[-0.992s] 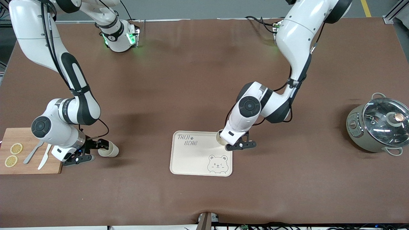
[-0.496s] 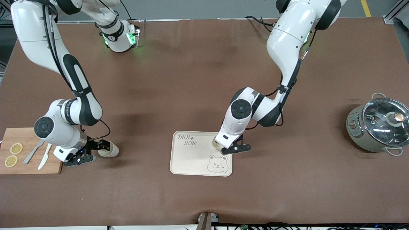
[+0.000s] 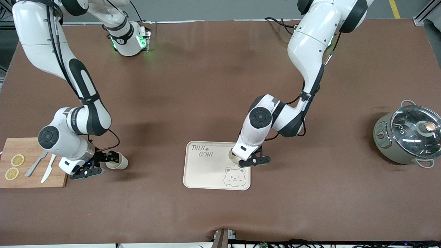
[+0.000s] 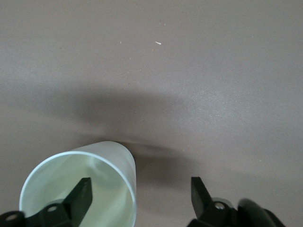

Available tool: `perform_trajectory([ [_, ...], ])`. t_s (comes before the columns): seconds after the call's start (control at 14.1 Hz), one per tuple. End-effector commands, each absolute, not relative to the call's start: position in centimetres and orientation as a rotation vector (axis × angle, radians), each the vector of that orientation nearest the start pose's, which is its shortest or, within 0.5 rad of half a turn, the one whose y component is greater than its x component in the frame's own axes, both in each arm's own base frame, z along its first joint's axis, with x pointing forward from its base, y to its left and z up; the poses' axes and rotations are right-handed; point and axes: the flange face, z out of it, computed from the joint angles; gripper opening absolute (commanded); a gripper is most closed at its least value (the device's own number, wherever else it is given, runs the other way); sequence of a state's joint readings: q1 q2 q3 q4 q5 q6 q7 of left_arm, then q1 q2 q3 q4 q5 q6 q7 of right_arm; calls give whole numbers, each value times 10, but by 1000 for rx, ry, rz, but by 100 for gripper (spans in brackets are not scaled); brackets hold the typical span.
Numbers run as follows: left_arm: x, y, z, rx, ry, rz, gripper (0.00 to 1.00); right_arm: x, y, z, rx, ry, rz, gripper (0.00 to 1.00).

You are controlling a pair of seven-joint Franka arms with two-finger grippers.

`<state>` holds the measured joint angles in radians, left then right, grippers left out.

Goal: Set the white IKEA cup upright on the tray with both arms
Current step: 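Lower the held cup upright onto the tray and open the left gripper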

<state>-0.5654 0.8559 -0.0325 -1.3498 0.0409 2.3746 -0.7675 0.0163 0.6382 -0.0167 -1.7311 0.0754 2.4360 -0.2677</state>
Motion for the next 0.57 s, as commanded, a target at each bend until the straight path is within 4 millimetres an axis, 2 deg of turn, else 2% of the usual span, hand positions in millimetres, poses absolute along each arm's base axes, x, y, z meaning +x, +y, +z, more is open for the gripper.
perform_trajectory([
  [0.0,633,-423,228,-3228,-258,-252,44,682,3,218,-3077,-342,-130,52],
  [0.07,633,-422,228,-3230,-271,-259,47,682,3,218,-3077,-342,-127,50],
  [0.14,635,-422,229,-3235,-288,-271,47,682,4,218,-3077,-344,-130,44],
  [0.21,634,-421,228,-3234,-293,-268,53,682,4,218,-3077,-344,-130,39],
  [0.35,635,-421,228,-3234,-291,-271,88,682,4,218,-3077,-342,-130,24],
  [0.5,636,-420,231,-3235,-284,-277,88,682,4,218,-3077,-342,-130,9],
])
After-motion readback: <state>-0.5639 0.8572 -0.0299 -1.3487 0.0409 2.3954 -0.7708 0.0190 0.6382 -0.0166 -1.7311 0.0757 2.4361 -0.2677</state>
